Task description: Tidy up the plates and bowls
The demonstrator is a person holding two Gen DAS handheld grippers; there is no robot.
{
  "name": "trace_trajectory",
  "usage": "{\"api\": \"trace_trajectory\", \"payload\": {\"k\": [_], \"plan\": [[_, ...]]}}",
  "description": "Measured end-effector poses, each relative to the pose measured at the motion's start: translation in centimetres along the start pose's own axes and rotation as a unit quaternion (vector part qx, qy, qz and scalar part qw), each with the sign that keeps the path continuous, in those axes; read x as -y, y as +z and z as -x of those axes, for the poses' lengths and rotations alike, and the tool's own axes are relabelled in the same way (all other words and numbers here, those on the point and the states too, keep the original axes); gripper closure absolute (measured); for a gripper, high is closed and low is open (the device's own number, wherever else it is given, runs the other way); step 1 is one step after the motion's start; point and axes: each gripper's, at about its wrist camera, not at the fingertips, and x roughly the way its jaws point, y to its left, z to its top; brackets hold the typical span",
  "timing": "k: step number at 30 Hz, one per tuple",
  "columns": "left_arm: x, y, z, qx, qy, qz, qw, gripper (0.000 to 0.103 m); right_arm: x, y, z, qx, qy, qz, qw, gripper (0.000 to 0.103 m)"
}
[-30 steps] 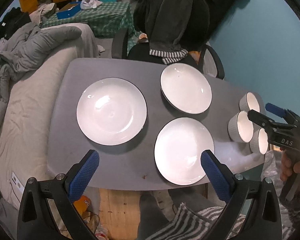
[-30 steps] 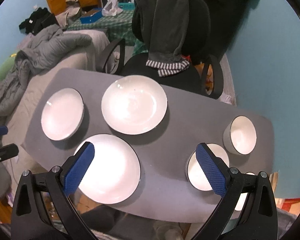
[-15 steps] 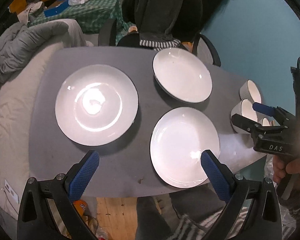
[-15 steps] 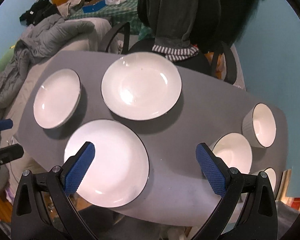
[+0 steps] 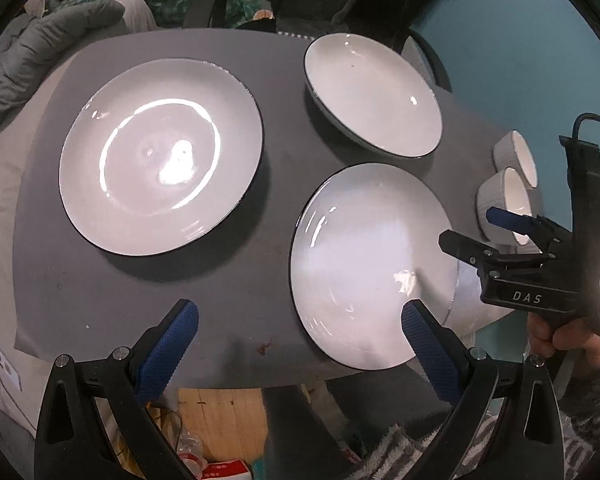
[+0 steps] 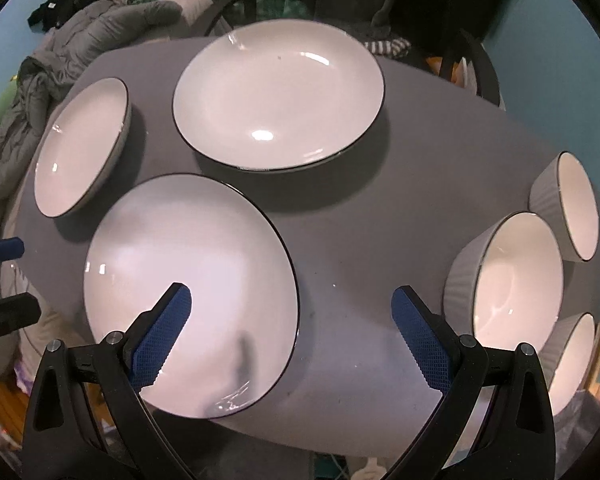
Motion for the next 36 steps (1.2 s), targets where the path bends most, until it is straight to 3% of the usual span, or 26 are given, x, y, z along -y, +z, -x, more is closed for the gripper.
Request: {"api": "trace_trajectory", "payload": {"k": [5,15,19,26,30,36], "plan": [[0.3,-0.1,-1.4,-0.009,0.024,-0.014,0.9996,0.001,0.0,-0.4,-1.5,-0.017,0.002,0.012,1.000,0.005],[-0.5,-0.1,-2.9,-0.021,0.022,-0.016,0.9994,0.011,-0.1,-1.3,-2.9,-0.036,0.008,0.033,0.999,0.009],[-0.8,0.2,-4.2,-0.040,0.011,-0.008,0.9991,0.026,0.2,-1.0,-3.0,-0.034,0.009,0.035,0.999,0.017],[-0.3,0.6,-5.1,-0.047,-0.001,0.001,0.9989,0.042,-0.1,-1.0,-3.9,-0.040,0.021,0.037,0.998,0.037],[0.1,0.2,-6.1,-0.063,0.003,0.007,0.9980,0.063,-0.4,-1.0,-4.2,-0.047,0.021,0.037,0.998,0.048],[-0.2,0.1,-7.0,-0.077,0.010,0.017,0.9968,0.070,-1.0,-1.4,-4.4,-0.049,0.032,0.039,0.998,0.062]]}}
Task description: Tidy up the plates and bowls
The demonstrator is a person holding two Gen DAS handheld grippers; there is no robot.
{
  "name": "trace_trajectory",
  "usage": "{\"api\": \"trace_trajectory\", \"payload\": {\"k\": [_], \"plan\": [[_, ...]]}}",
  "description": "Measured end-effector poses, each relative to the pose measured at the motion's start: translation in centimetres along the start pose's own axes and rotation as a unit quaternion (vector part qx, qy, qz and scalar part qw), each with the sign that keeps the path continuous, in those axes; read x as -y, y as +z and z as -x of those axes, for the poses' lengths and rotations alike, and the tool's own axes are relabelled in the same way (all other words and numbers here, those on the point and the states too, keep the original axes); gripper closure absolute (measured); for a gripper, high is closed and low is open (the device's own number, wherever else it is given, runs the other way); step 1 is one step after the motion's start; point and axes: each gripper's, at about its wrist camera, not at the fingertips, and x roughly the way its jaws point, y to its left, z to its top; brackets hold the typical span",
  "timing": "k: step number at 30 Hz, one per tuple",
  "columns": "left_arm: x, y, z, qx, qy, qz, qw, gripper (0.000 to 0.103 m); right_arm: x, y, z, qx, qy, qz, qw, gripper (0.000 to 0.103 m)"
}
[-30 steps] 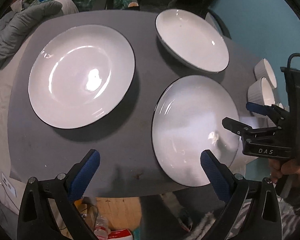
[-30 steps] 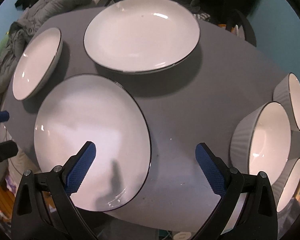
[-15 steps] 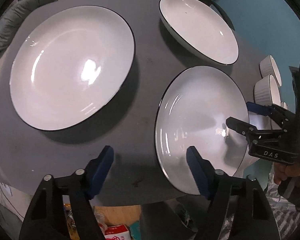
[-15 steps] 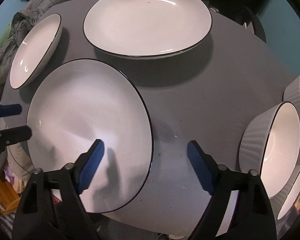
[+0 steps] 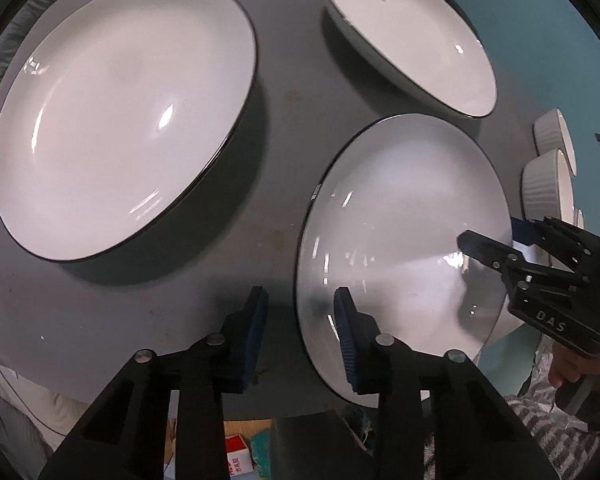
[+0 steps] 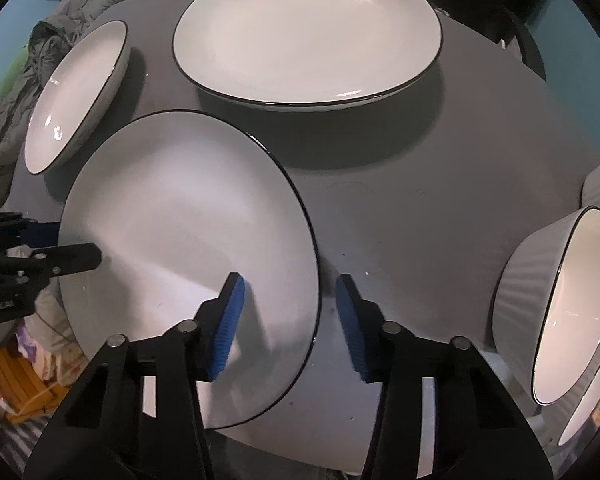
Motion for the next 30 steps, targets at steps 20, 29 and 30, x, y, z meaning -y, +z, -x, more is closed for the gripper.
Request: {"api": "trace_trajectory", "payload": {"k": [20,29,30], "plan": [[0.3,0.1,-0.5,-0.004,-0.032,0.016,0.9993,0.086,-0.4,0.9,-0.4,-0.025,0.033,-0.040,0.998,0.071],[-0.4,0.3,-0.4,-0.024,-0.042,0.020,0.9986,0.089,0.3,1.9,-1.1,-0.050,0.052,-0.067,0.995,0.078],[-0.3,0.3,-0.4,-0.027,-0.041,0.019,0.9986,0.088,0.4,1.9,-1.2,-0.051,0.053,-0.068,0.995,0.078]]}}
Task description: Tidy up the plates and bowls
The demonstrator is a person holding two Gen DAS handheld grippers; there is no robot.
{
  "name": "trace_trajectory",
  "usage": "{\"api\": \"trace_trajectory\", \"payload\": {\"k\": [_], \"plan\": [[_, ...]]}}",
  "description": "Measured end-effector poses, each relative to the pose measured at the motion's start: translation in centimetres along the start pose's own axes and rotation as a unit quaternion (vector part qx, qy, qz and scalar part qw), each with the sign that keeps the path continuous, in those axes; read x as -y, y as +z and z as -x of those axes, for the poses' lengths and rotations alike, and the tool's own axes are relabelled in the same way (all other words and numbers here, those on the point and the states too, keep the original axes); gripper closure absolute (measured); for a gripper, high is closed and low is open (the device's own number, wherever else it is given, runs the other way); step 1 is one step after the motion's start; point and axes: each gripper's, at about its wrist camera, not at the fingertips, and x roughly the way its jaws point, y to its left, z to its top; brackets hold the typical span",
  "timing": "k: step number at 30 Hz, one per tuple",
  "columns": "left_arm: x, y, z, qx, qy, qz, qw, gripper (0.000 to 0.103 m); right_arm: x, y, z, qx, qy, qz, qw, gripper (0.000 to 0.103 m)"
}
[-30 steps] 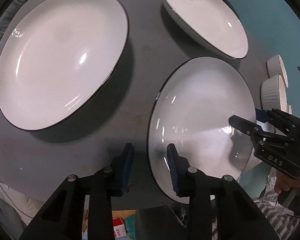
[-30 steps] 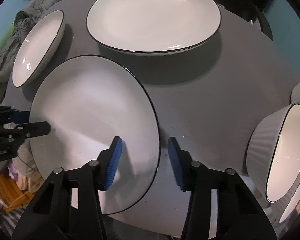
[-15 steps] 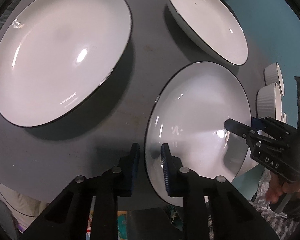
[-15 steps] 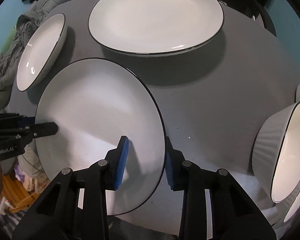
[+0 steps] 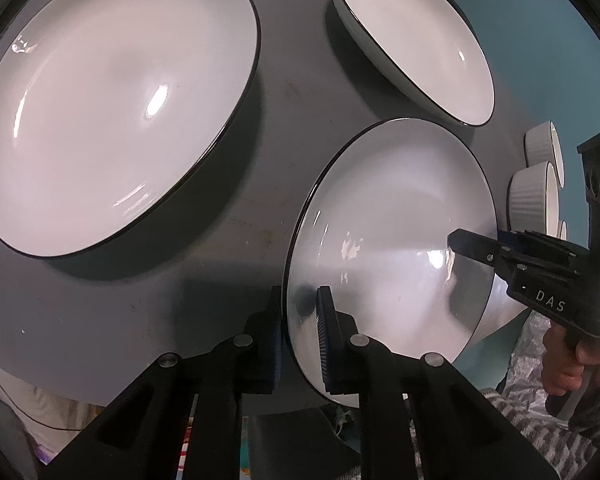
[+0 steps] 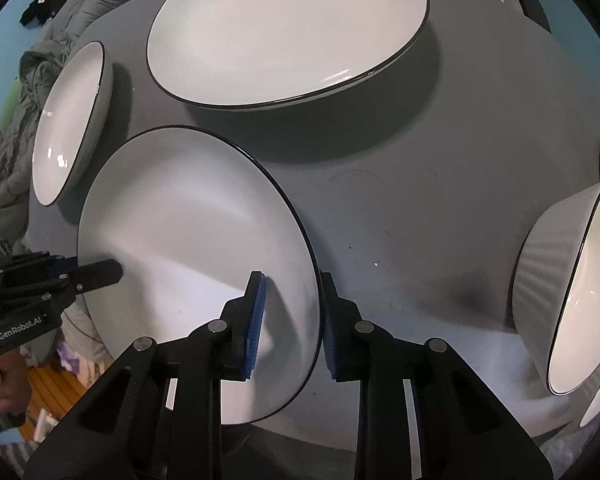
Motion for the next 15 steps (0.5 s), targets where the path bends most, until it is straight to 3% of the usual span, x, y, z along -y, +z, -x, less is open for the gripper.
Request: {"api": "trace_trajectory", "payload": {"k": [7,15], "plan": [[-0.6,0.1,0.3,-0.013,-0.016,0.012,0.9997,0.089,3.0,-0.2,-0.7,-0.017,0.031,-0.024,0.999,0.084],[-1.5,0.1,0.5,-0.025,-0.008,0.024,0.9994,0.089,2.5,0.2,-1.5,-0.031,0.036,-0.021,0.999,0.087]]}}
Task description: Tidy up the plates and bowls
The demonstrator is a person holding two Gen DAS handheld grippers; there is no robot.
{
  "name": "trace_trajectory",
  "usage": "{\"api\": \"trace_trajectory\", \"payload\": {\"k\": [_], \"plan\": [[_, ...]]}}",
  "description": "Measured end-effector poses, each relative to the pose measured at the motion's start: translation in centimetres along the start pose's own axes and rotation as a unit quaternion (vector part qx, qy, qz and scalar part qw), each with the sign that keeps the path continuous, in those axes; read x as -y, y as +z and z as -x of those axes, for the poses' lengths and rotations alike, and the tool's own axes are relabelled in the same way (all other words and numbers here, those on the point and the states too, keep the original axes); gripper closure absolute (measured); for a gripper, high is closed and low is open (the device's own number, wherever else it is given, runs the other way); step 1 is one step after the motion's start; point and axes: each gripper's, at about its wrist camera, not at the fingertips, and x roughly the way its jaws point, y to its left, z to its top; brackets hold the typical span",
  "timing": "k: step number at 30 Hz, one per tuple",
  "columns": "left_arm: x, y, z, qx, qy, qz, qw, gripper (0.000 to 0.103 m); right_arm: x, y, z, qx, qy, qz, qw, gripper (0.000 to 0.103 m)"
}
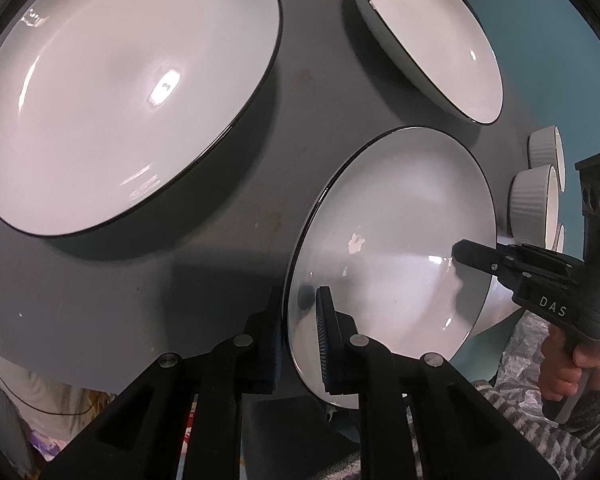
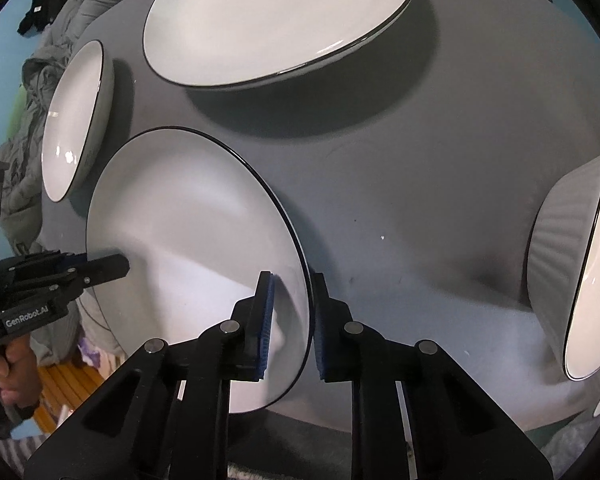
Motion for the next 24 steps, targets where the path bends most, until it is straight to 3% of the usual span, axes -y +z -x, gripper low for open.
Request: {"api": "trace_trajectory", "payload": {"k": [24], "plan": [[2.9,3.4,3.8,0.006,0.006,-0.039,0.9992,0.089,4.0,4.0,2.3,-0.013,0.028,-0.025,0.999,0.090]]}}
